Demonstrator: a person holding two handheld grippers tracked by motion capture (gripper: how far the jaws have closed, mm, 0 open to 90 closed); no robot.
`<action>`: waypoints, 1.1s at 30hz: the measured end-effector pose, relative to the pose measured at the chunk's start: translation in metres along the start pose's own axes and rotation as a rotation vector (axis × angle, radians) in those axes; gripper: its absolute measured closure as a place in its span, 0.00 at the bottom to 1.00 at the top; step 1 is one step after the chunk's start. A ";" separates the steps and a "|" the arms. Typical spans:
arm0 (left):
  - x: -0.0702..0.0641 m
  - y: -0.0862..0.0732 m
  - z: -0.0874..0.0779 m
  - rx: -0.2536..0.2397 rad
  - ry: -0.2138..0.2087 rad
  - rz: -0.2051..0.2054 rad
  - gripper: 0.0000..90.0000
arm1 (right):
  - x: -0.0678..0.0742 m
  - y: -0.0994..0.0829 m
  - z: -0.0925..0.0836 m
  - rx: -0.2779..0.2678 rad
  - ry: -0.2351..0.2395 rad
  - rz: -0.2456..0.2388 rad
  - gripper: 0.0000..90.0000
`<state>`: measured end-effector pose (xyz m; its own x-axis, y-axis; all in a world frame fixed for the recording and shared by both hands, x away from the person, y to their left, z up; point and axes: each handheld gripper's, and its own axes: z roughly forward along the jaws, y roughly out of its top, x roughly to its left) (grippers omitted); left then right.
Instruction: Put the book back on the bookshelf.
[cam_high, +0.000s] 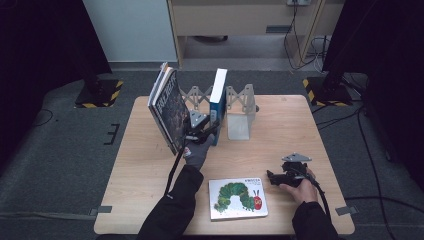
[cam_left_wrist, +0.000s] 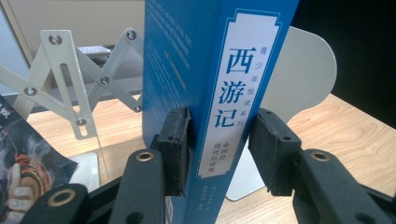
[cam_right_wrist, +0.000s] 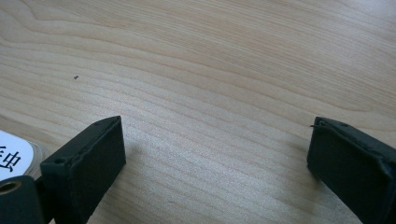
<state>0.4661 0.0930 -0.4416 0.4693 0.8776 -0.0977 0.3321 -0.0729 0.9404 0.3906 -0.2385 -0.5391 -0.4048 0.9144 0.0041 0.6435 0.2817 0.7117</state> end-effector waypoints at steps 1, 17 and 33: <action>-0.001 0.000 0.000 0.001 0.001 0.001 0.64 | 0.000 0.000 0.000 0.000 0.001 0.000 0.05; -0.010 0.010 0.006 0.057 -0.017 -0.022 0.64 | 0.001 0.000 0.000 -0.001 0.003 -0.001 0.05; -0.013 0.012 0.009 0.054 -0.053 -0.056 0.64 | 0.001 0.001 0.001 0.000 0.011 -0.010 0.05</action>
<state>0.4717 0.0765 -0.4326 0.4912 0.8546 -0.1684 0.4022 -0.0511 0.9141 0.3911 -0.2374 -0.5392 -0.4179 0.9085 0.0047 0.6394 0.2904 0.7119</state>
